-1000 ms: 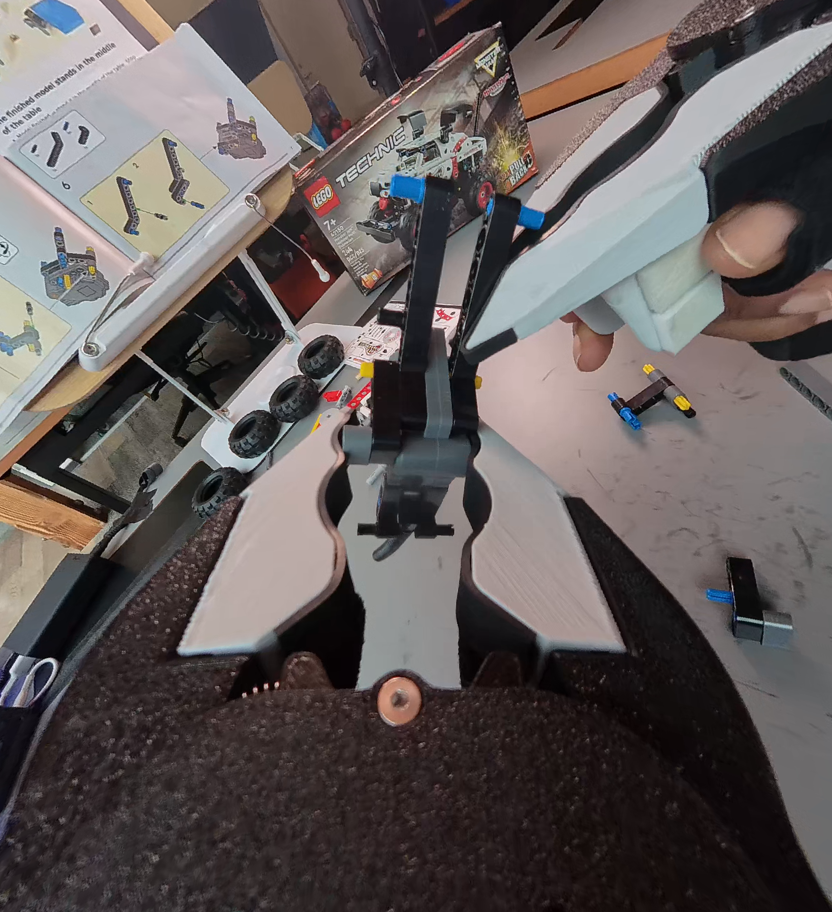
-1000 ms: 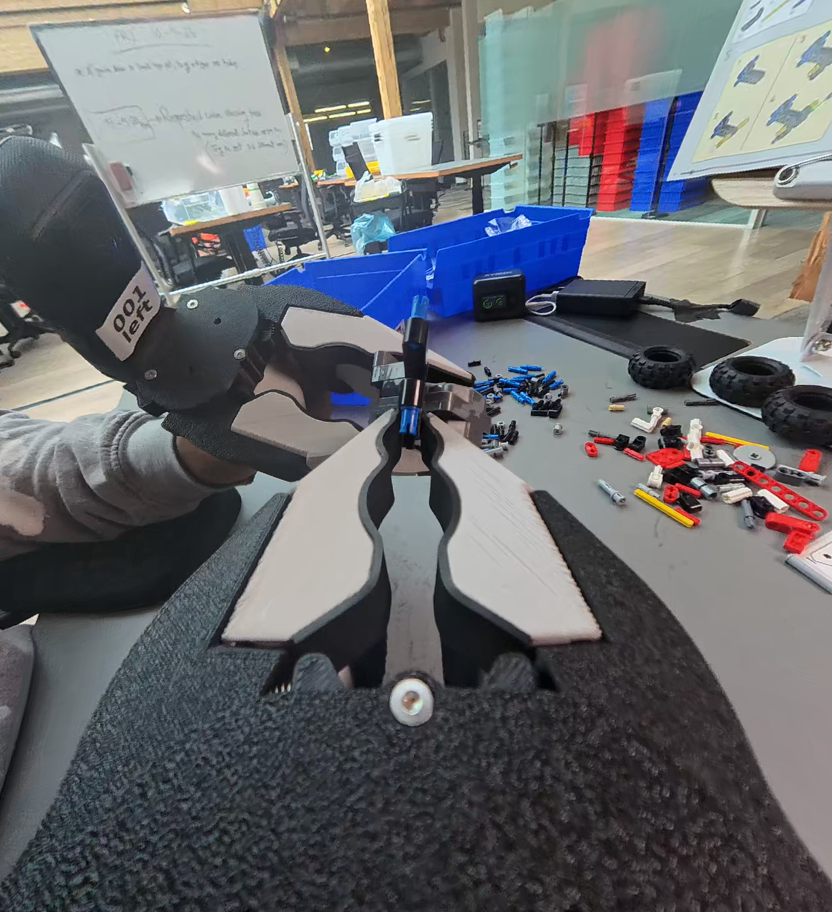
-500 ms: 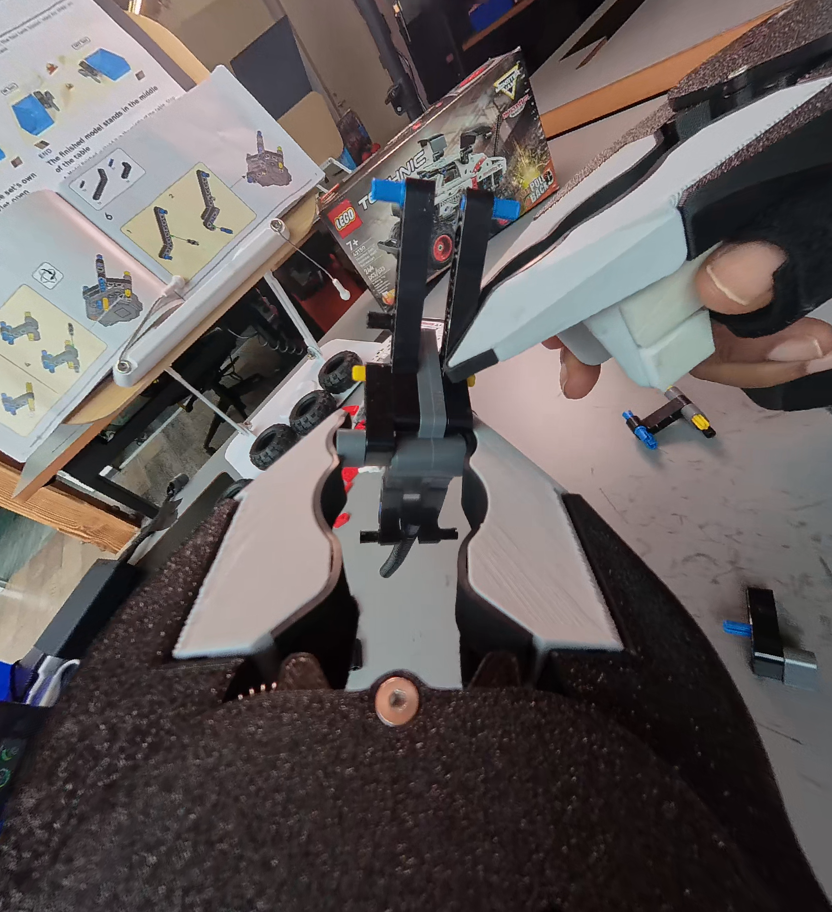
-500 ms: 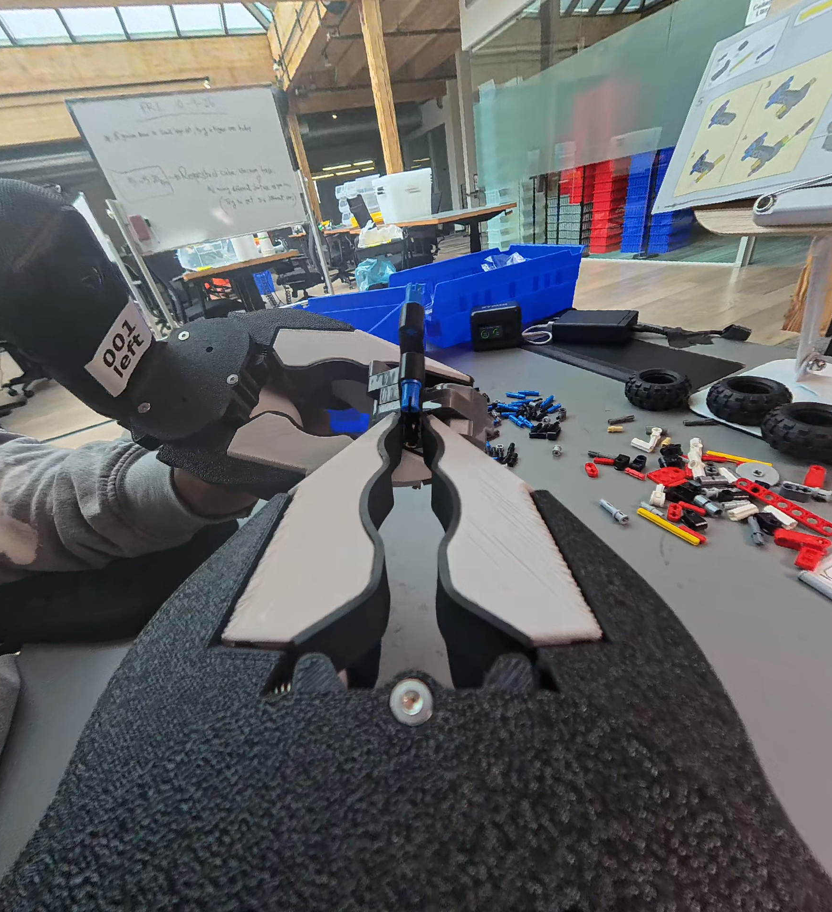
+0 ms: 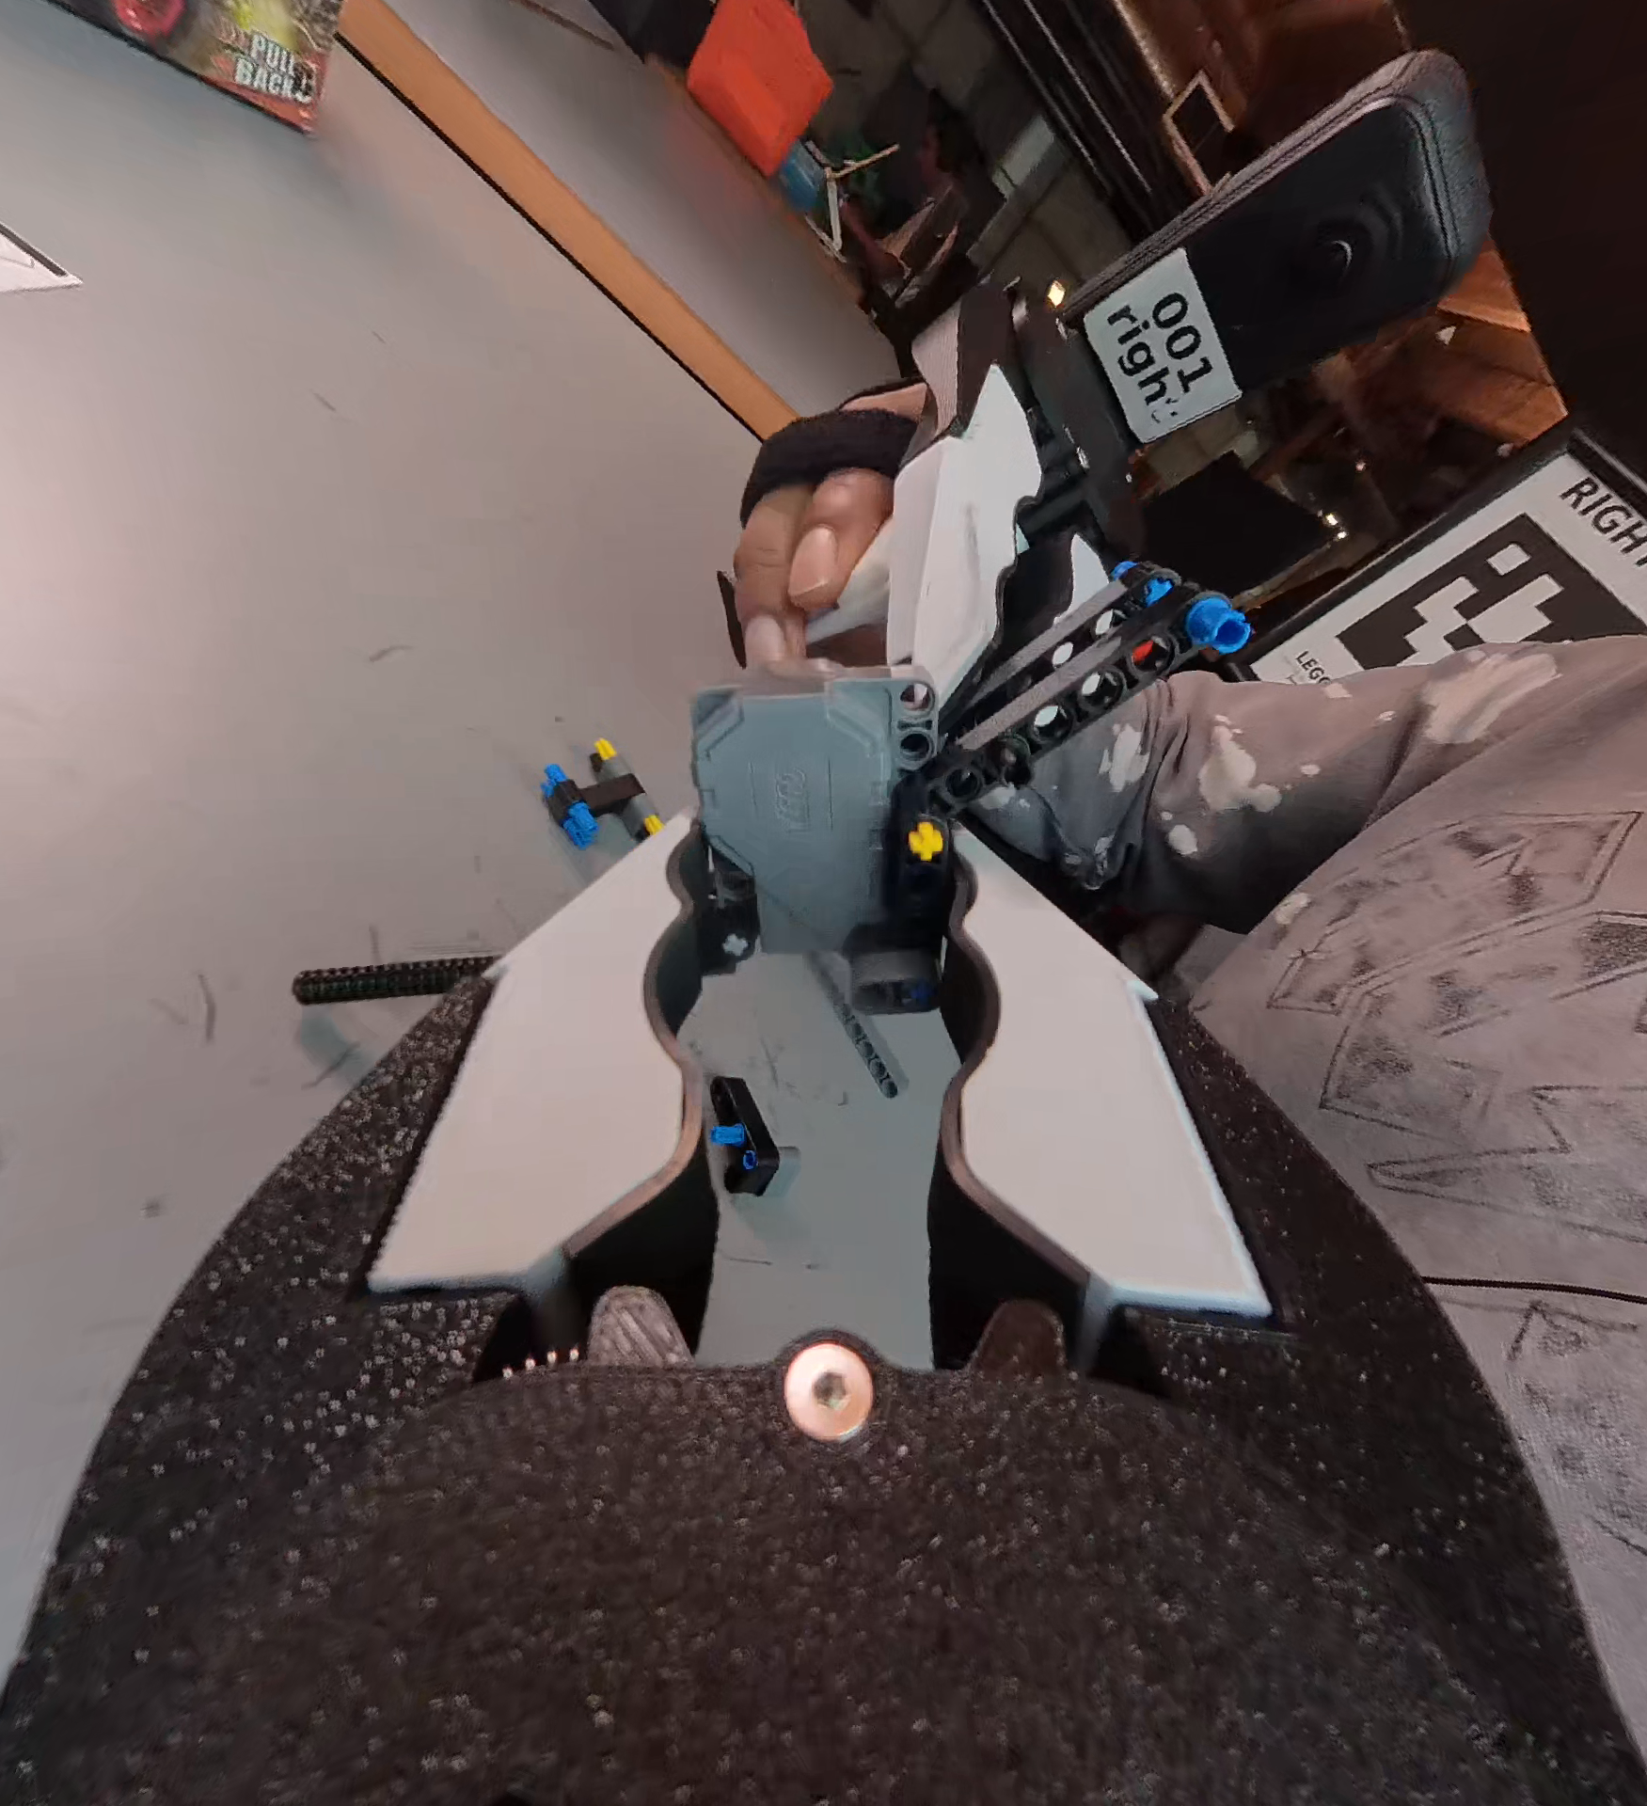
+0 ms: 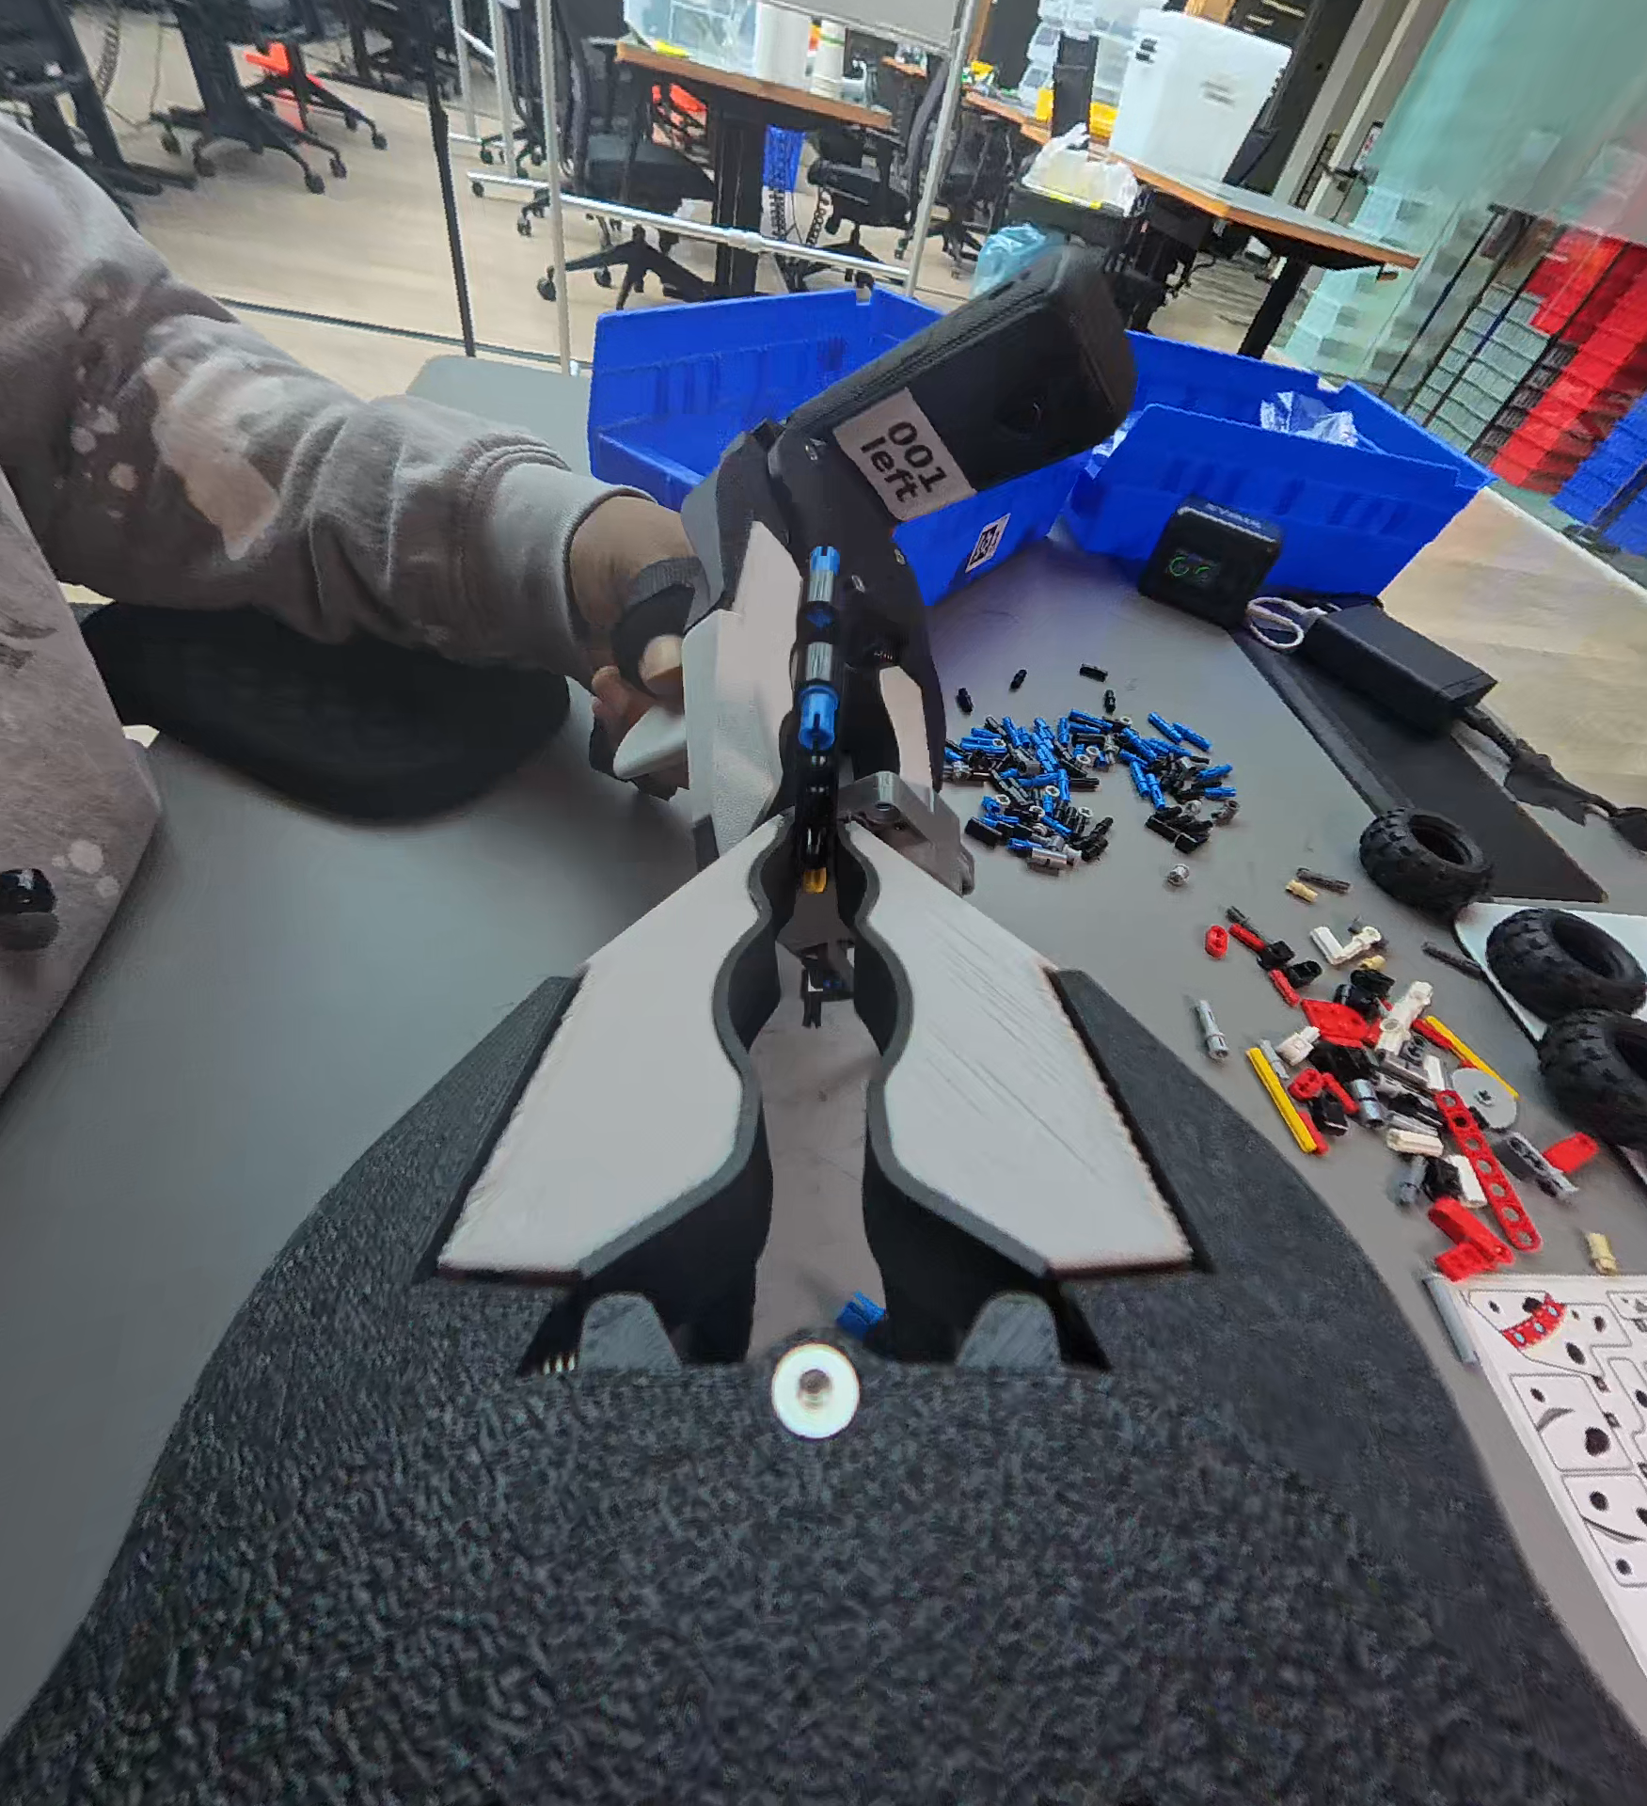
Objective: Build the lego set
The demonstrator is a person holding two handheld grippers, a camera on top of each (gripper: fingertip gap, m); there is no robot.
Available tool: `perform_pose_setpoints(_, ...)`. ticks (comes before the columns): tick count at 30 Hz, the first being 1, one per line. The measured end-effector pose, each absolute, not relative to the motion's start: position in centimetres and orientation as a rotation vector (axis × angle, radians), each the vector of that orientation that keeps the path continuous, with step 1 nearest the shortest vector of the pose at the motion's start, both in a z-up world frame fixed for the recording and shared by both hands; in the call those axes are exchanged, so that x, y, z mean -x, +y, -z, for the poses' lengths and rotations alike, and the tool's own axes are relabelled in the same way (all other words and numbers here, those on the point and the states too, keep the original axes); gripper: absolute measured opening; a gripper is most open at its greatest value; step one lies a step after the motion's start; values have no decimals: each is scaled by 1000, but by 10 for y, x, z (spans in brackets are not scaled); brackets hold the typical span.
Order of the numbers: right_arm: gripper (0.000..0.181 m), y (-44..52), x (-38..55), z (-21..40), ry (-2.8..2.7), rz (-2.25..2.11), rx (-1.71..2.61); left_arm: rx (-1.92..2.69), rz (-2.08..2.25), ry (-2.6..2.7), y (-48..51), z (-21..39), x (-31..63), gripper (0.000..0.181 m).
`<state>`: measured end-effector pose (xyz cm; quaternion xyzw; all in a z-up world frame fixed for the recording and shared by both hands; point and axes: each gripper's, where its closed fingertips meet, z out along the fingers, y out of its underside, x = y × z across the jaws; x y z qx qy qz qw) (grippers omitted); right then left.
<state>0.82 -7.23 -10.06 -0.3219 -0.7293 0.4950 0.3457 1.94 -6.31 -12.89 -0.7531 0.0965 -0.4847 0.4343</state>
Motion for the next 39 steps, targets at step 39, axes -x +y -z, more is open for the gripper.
perform_pose_setpoints(39,7,-47,-25,167,-2044,-1209,1329,1859,1375,-117,-54,128,13,43)
